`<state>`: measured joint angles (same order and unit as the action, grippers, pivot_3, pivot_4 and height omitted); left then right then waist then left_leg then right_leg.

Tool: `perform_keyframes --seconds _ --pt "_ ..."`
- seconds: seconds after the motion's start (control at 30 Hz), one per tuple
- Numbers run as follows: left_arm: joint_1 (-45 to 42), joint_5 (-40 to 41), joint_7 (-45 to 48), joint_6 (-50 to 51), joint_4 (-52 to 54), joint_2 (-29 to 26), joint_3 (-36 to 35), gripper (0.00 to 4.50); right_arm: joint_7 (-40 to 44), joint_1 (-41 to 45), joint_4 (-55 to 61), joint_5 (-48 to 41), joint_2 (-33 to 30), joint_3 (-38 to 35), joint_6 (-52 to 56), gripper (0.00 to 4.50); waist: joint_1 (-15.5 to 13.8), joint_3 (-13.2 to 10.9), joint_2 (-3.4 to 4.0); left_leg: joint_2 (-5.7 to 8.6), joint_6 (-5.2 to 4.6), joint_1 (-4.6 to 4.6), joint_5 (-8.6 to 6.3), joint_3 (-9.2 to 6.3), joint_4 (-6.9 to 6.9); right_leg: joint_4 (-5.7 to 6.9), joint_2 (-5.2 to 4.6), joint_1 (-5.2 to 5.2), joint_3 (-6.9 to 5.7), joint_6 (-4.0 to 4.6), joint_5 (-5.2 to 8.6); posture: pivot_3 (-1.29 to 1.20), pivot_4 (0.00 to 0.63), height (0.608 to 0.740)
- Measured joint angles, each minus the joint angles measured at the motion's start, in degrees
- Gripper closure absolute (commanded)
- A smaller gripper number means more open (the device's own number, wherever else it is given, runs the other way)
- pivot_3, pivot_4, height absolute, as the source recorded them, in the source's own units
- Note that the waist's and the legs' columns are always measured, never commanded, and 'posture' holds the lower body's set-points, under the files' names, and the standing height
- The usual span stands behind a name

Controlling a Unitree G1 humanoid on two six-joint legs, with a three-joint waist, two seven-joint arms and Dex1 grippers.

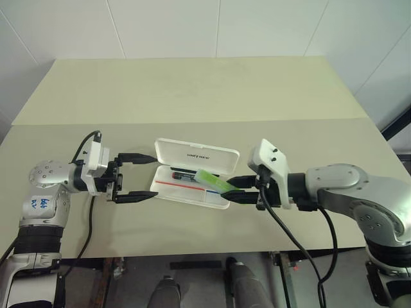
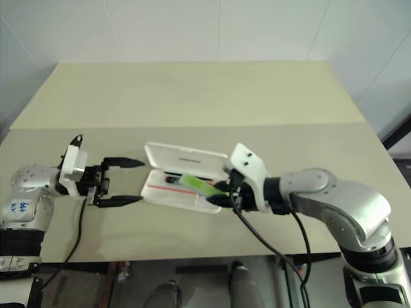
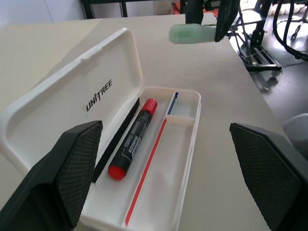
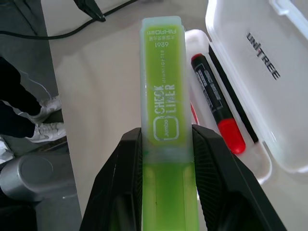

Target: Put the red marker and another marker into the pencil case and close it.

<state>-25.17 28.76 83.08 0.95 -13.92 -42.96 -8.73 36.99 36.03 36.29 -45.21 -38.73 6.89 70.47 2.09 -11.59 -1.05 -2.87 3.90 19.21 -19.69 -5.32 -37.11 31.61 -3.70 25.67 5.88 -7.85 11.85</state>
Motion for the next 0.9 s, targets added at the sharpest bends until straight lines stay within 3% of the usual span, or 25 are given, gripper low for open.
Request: perform_keyframes --seconds 0.53,0.9 --pt "4.85 0.19 1.36 -2.2 -0.41 -1.12 -3.4 0.0 3.76 8.11 -18.13 18.27 12.0 24.34 -15.52 3.41 1.3 0.0 0.0 -0.02 0.0 0.03 -0.01 -0.01 0.01 0.4 0.01 0.15 -0.03 -0.15 -0.08 0.0 0.15 0.74" --pt "6.21 0.19 1.02 -2.91 -0.42 -1.3 -4.31 0.0 7.69 12.94 -27.15 27.4 16.0 26.98 -20.79 3.41 1.47 -0.01 0.02 -0.03 0.0 0.05 -0.01 -0.02 0.04 0.44 0.02 0.25 -0.06 -0.32 -0.18 0.0 0.15 0.74"
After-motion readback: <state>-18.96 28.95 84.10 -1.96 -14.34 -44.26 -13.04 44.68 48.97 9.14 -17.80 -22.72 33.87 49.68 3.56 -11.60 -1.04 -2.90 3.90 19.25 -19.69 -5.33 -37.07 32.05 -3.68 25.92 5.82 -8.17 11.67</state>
